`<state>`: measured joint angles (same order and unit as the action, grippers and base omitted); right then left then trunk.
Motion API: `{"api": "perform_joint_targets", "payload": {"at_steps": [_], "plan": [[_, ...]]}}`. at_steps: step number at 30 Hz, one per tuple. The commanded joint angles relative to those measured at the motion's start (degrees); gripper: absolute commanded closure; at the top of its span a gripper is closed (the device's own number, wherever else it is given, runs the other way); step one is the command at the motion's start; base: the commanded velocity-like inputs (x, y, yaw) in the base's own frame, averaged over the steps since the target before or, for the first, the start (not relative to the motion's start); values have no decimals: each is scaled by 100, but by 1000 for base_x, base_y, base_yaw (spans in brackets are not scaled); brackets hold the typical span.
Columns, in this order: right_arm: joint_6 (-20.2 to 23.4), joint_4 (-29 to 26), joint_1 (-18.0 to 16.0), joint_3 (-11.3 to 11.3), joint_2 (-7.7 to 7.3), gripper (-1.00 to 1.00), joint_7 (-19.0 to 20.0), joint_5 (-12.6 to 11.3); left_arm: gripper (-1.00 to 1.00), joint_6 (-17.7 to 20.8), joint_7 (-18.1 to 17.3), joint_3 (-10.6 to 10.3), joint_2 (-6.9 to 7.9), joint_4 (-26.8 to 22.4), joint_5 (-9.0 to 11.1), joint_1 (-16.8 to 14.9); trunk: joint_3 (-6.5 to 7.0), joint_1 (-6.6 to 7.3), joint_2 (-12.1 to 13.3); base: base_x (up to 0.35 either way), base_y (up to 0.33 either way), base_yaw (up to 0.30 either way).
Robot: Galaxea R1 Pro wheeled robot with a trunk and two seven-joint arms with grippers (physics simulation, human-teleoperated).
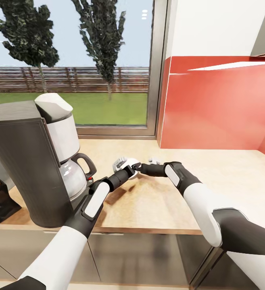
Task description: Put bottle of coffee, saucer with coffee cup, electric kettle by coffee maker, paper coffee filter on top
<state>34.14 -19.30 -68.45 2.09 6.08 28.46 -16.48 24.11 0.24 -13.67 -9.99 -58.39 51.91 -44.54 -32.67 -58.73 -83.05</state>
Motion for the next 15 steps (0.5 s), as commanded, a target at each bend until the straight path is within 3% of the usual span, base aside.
{"api": "perform_joint_targets", "payload": {"at_steps": [1, 15], "plan": [[22, -3, -2, 37, -5, 100, -24, -4, -100, 23, 3, 4, -1, -3, 27, -3, -6, 0, -3, 0, 0, 0], [28, -15, -2, 36, -41, 100, -18, -4, -100, 23, 3, 4, -1, -93, 23, -2, -6, 0, -3, 0, 0, 0]]}}
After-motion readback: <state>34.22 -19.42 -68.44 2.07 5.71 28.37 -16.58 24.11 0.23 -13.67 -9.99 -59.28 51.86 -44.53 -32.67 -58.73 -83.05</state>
